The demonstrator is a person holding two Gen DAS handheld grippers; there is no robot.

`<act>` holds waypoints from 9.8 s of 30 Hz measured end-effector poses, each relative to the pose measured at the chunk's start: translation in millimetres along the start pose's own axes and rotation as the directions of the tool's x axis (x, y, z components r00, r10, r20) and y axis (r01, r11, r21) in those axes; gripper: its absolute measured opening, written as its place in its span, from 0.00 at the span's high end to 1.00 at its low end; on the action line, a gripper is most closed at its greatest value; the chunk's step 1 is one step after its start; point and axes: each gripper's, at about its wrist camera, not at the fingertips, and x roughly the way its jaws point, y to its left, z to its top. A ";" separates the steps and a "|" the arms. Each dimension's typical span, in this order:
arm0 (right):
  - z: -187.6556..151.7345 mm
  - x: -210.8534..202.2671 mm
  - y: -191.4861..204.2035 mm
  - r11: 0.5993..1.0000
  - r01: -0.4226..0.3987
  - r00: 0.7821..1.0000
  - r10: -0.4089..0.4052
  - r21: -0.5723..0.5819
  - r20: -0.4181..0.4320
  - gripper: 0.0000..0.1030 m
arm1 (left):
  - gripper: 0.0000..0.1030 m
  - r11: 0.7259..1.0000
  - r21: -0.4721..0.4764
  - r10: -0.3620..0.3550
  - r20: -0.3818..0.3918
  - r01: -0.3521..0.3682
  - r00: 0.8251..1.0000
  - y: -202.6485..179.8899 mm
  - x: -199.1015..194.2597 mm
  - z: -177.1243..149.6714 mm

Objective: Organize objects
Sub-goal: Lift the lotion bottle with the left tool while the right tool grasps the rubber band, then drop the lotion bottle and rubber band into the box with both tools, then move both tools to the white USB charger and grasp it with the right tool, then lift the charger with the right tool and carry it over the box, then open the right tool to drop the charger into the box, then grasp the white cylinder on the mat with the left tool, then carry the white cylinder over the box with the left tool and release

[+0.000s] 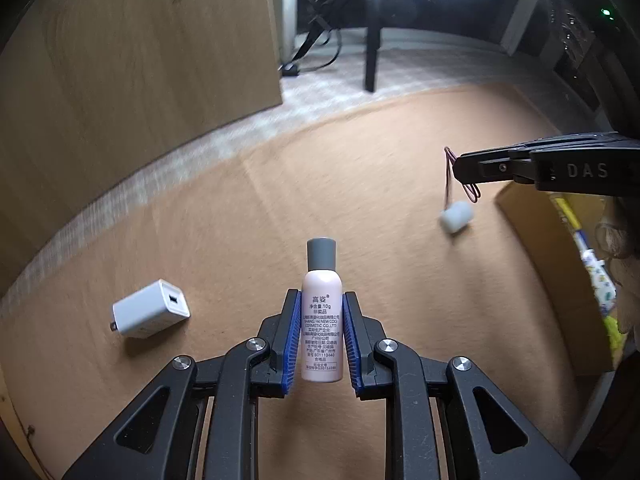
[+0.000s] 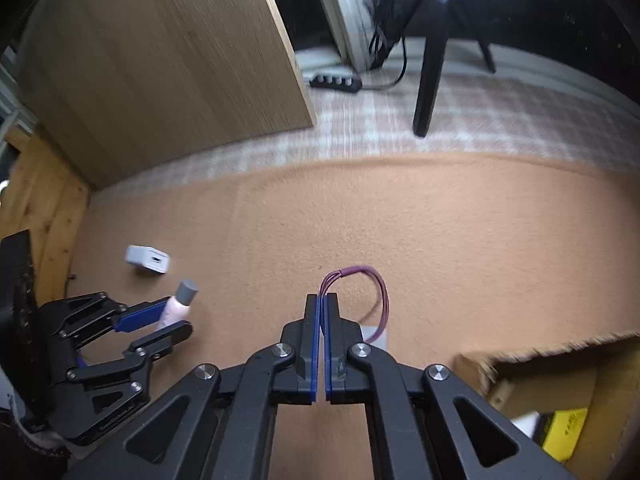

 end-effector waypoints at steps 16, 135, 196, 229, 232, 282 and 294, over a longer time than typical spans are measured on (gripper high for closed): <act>-86.0 -137.9 -60.1 0.996 -0.023 0.981 0.007 0.080 0.196 0.98 | 0.79 0.981 0.151 -0.137 0.100 0.121 0.985 -108.6 -37.3 42.3; 25.7 107.5 168.6 0.944 -0.318 0.943 0.325 0.087 -0.078 0.77 | 0.53 0.954 -0.289 -0.034 0.161 0.080 0.986 164.7 12.3 -55.8; -127.6 -134.6 -124.1 0.939 -0.007 0.981 -0.060 0.344 0.184 0.81 | 0.57 0.930 0.265 -0.284 0.077 0.255 0.956 -246.1 6.5 52.6; -233.2 -171.4 -44.5 0.947 -0.032 0.967 -0.051 0.318 0.249 0.72 | 0.46 0.997 0.000 -0.078 -0.008 0.078 0.997 -98.9 33.2 29.4; -236.7 -173.6 -47.2 0.945 -0.030 0.967 -0.055 0.325 0.250 0.72 | 0.46 0.994 -0.061 -0.090 0.000 0.089 0.996 -95.1 43.4 39.3; -260.0 -187.4 -62.9 0.939 0.063 0.953 -0.158 0.339 0.260 0.72 | 0.86 0.952 0.206 -0.244 0.070 0.225 0.967 -242.0 -27.9 33.7; -266.1 -190.1 -64.1 0.934 0.079 0.953 -0.174 0.348 0.250 0.69 | 0.52 0.934 0.228 -0.292 0.047 0.274 0.955 -270.1 -30.6 34.4</act>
